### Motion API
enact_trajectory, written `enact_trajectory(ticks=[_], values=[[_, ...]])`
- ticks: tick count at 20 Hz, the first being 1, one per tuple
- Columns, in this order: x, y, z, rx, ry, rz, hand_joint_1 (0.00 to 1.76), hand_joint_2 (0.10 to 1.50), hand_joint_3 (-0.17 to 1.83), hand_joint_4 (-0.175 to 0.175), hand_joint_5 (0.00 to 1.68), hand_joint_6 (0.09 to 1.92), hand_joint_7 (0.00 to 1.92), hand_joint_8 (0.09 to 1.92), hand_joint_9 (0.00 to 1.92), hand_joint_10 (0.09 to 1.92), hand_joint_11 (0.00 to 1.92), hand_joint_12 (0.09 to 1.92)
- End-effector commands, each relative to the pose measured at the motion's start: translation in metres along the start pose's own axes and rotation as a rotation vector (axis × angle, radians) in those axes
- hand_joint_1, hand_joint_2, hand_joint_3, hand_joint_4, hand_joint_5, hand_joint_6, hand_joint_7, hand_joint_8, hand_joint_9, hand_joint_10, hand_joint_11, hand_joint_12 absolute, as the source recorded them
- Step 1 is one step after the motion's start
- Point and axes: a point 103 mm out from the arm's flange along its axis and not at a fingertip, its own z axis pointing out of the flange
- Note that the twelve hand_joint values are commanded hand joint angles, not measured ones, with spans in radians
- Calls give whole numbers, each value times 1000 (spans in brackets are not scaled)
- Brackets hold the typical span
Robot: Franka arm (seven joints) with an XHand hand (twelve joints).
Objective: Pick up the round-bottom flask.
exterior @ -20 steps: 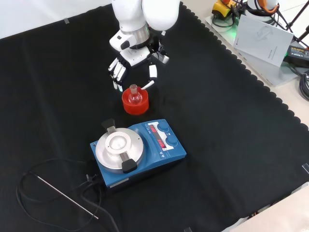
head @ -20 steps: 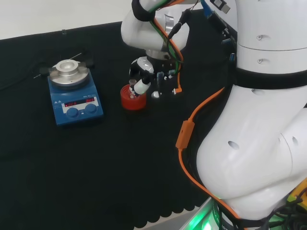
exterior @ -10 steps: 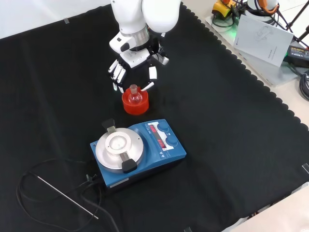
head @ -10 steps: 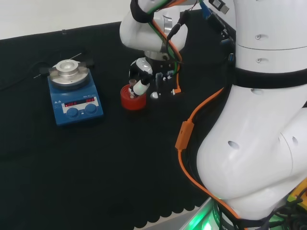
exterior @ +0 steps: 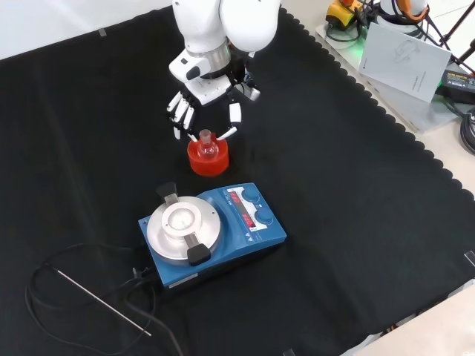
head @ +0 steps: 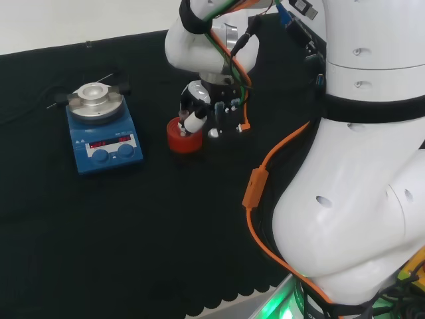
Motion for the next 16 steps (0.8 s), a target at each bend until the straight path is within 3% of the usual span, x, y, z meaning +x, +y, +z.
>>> enact_trajectory(ticks=[1,8,16], values=[[3,-1,-3,-41,-23,1,1061,675,778,104,1036,997,569,618,767,554,503,1233],[4,-2,-9,-89,-52,19,1120,646,869,-4,1088,1080,662,585,921,457,715,1112],[10,-6,-26,-70,-46,-6,1131,632,886,-34,1100,1071,680,578,954,430,756,1089]])
